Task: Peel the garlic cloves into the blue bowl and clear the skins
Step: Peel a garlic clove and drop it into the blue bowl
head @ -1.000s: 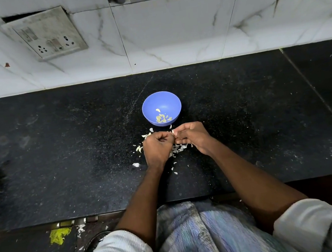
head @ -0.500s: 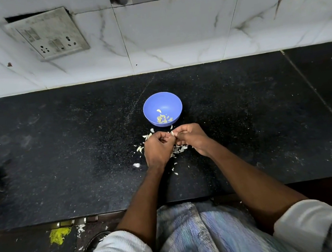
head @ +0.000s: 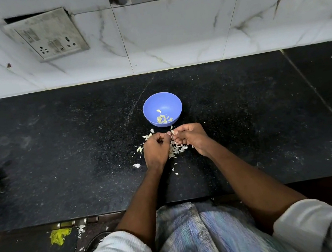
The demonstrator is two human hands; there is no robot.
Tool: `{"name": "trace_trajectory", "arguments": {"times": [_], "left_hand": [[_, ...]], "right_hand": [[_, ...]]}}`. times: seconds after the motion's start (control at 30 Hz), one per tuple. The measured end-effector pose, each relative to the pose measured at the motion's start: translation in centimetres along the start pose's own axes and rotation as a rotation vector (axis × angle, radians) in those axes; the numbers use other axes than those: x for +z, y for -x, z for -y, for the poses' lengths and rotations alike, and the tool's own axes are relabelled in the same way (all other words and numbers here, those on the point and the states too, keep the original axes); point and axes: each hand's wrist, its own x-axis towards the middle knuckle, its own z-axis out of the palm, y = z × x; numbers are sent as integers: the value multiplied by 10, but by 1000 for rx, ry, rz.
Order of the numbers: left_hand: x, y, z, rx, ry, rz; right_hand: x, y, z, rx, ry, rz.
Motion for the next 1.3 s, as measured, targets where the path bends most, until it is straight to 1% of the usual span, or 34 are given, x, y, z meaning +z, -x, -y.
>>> {"name": "trace_trajectory", "arguments": {"times": [0.2, 0.33, 0.47, 0.6, 0.77, 1.03, 1.3], "left_hand": [[-5, 3, -5, -37, -51, -35], [-6, 0, -6, -51, -48, -41], [-5, -5, -4, -80, -74, -56], [-1, -8, -1, -99, -80, -36], [3, -8, -2, -88, -95, -24], [7, -9, -1, -71, -20, -15], [7, -6, -3, -47, 7, -16]], "right_hand": [[3, 1, 0, -15, 52, -30], [8, -1, -1, -56, 94, -9], [12, -5, -3, -62, 143, -24], [14, -8, -7, -55, 184, -61], [14, -10, -7, -49, 203, -92], [13, -8, -3, -44, 195, -93], [13, -5, 0, -38, 201, -98]]}}
